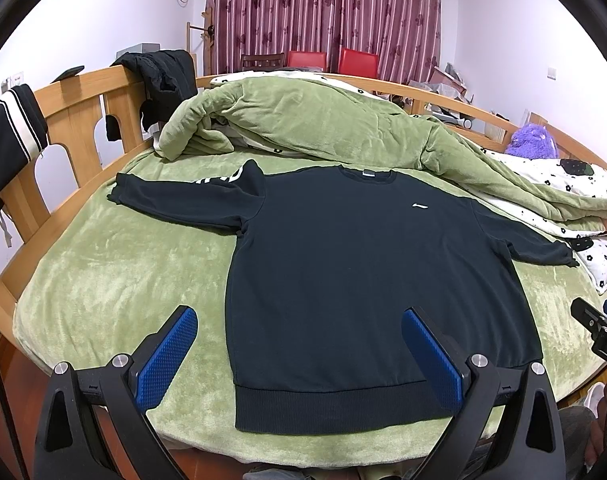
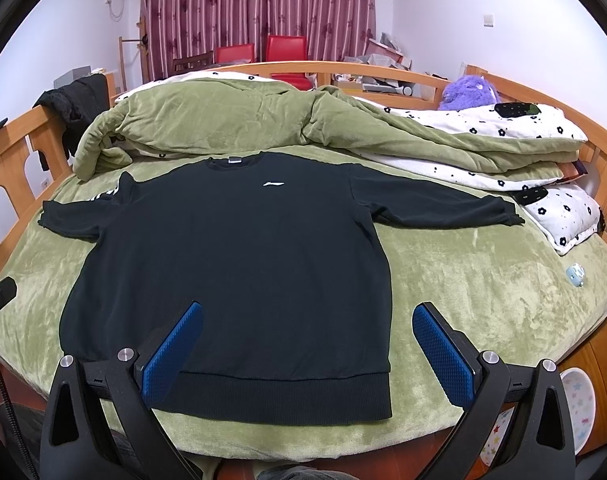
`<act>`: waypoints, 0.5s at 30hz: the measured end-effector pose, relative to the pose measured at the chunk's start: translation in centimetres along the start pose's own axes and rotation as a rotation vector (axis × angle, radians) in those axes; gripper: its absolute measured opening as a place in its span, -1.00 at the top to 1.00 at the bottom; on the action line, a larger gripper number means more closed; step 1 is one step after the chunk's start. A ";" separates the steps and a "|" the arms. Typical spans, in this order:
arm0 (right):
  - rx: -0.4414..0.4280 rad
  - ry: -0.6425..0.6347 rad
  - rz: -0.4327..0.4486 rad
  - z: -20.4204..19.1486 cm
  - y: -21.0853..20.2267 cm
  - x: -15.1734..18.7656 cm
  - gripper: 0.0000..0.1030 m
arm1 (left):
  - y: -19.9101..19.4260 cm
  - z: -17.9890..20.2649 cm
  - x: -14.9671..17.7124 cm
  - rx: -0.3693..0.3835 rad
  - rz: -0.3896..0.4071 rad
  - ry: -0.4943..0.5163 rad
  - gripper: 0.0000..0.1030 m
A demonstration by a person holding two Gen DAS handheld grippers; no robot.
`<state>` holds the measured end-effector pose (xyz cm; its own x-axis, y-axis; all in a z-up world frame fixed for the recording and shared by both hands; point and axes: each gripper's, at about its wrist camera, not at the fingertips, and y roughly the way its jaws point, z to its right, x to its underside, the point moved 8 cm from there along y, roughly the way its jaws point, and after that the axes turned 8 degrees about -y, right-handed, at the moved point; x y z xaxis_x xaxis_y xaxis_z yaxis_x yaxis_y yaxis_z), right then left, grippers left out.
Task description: Fold small clothes
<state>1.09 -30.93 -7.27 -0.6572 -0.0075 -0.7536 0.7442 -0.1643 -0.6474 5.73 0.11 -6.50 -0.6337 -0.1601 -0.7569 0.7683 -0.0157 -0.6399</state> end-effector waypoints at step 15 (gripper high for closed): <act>-0.012 -0.038 0.017 -2.1 0.1 -0.7 -0.99 | 0.2 -1.5 0.1 0.011 -0.005 -0.047 -1.00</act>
<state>1.87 -28.91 -6.99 -0.6483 -0.0479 -0.7599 0.7567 -0.1516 -0.6360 5.65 1.53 -6.91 -0.6327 -0.2059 -0.7465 0.7663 -0.0278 -0.6418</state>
